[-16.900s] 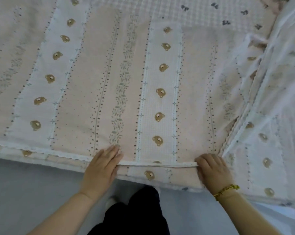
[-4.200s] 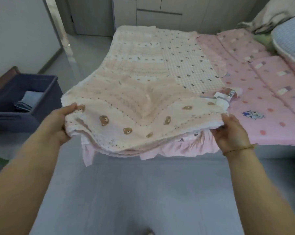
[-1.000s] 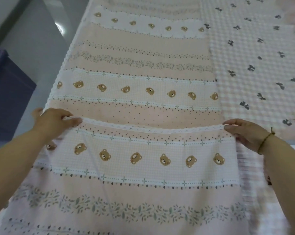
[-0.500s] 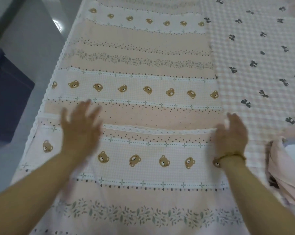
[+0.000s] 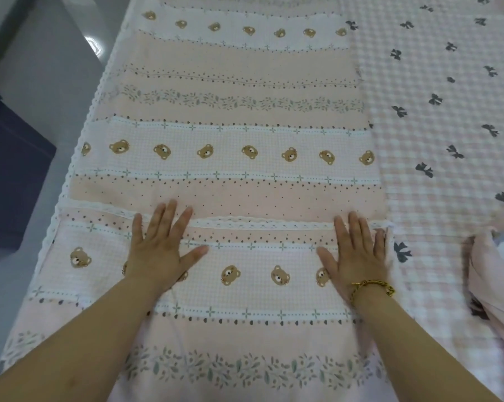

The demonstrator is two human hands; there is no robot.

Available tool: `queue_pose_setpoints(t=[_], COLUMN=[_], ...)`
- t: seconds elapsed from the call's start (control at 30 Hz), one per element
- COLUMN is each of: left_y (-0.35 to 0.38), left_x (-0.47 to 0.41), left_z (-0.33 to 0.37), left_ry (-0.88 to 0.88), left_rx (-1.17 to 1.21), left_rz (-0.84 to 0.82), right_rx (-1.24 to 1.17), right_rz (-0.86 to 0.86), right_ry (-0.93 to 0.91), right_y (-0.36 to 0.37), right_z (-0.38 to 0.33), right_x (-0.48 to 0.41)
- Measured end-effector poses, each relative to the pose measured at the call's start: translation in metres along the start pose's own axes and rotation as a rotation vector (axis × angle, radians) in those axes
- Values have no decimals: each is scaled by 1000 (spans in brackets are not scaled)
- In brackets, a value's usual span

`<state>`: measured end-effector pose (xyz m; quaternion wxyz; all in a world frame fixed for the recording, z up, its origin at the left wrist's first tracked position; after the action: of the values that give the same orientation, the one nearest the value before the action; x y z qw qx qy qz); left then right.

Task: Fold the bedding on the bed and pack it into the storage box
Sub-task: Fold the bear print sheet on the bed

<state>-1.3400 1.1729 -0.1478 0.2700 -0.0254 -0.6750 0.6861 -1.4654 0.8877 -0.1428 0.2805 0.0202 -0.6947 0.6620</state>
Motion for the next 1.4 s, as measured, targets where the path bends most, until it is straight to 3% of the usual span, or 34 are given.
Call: queue_pose_setpoints(t=[0.23, 0.4, 0.5, 0.6, 0.73, 0.83, 1.1, 1.27, 1.4], left_y=[5, -1, -8, -27, -50, -65, -76, -80, -90], left_x=[-1, -6, -15, -29, -46, -56, -63, -67, -66], left_z=[3, 7, 12, -15, -53, -61, -59, -52, -12], left_ry=[17, 55, 142, 351, 515, 516, 679, 635, 654], left_rx=[41, 38, 37, -31, -48, -7, -339, -143, 26], left_rz=[-50, -136, -221, -313, -377, -320, -205, -225, -360], right_rx=[-55, -77, -121, -292, -451, -460, -669, -1068, -1176], right_rz=[-18, -45, -33, -26, -52, -58, 95, 266, 211], right_ry=[102, 383, 568, 741, 801, 798, 949, 1380, 1489], right_y=[-1, -10, -12, -8, 3, 15, 33, 31, 28], right_z=[-8, -45, -66, -114, -204, -243, -275, -298, -319], right_x=[-8, -4, 9, 39, 87, 109, 129, 157, 159])
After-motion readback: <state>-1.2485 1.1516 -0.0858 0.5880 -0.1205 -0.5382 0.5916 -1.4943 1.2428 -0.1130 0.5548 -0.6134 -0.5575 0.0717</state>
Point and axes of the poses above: each hand's wrist, its own x-axis away from the middle knuckle, its own y-axis out of the palm, z = x × y, the point moved 1 cm from there along -x, towards the middle knuckle, and after that the axes turned 3 degrees about z, right-handed, at the moved point
